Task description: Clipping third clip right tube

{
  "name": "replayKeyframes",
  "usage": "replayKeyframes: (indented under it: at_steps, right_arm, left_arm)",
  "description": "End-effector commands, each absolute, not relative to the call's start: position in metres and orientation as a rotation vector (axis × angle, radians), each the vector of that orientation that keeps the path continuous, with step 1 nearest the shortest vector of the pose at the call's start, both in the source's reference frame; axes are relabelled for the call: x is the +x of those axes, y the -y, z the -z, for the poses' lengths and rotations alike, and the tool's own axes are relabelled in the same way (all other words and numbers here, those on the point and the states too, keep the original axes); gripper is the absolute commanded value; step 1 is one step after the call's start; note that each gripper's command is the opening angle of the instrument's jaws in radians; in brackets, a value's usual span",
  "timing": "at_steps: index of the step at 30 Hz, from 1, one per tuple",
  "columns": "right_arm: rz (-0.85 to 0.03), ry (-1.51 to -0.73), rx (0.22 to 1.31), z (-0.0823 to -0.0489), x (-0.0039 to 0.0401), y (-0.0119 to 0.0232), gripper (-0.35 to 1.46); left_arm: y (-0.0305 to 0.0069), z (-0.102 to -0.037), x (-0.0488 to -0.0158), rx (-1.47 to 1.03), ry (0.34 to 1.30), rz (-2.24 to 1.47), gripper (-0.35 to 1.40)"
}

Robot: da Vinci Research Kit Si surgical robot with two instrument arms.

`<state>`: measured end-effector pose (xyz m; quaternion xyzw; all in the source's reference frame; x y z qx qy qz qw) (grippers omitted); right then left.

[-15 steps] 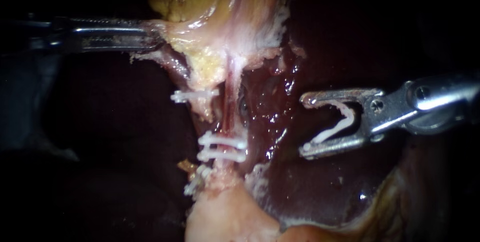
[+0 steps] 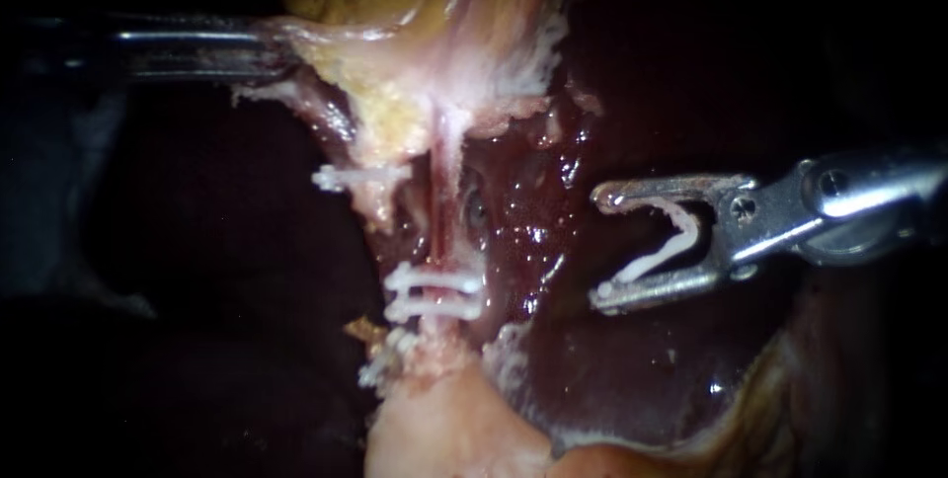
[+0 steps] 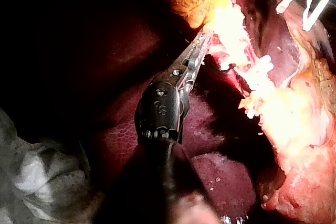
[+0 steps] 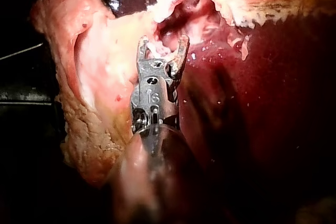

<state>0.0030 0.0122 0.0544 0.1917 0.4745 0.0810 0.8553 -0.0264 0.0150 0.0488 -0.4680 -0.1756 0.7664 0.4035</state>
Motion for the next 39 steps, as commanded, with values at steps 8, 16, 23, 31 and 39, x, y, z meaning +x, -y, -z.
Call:
replayKeyframes:
  at_steps: [8, 16, 23, 31, 39]
  right_arm:
    - [-0.171, -0.997, 0.403, -0.0544, 0.0030, -0.0123, 0.50]
    - [-0.190, -1.007, 0.477, -0.0546, 0.0041, -0.0125, 0.49]
    - [-0.275, -1.025, 0.540, -0.0558, 0.0065, -0.0127, 0.49]
    - [-0.348, -1.044, 0.584, -0.0590, 0.0091, -0.0128, 0.49]
    - [-0.400, -1.104, 0.624, -0.0607, 0.0121, -0.0136, 0.50]
  left_arm:
    - [-0.0162, -0.0463, -0.0245, -1.200, 0.416, -1.919, -0.35]
    - [-0.0160, -0.0464, -0.0245, -1.200, 0.414, -1.919, -0.35]
    - [-0.0158, -0.0465, -0.0246, -1.200, 0.412, -1.920, -0.35]
    - [-0.0158, -0.0465, -0.0246, -1.200, 0.411, -1.920, -0.35]
    - [-0.0157, -0.0466, -0.0246, -1.200, 0.410, -1.920, -0.35]
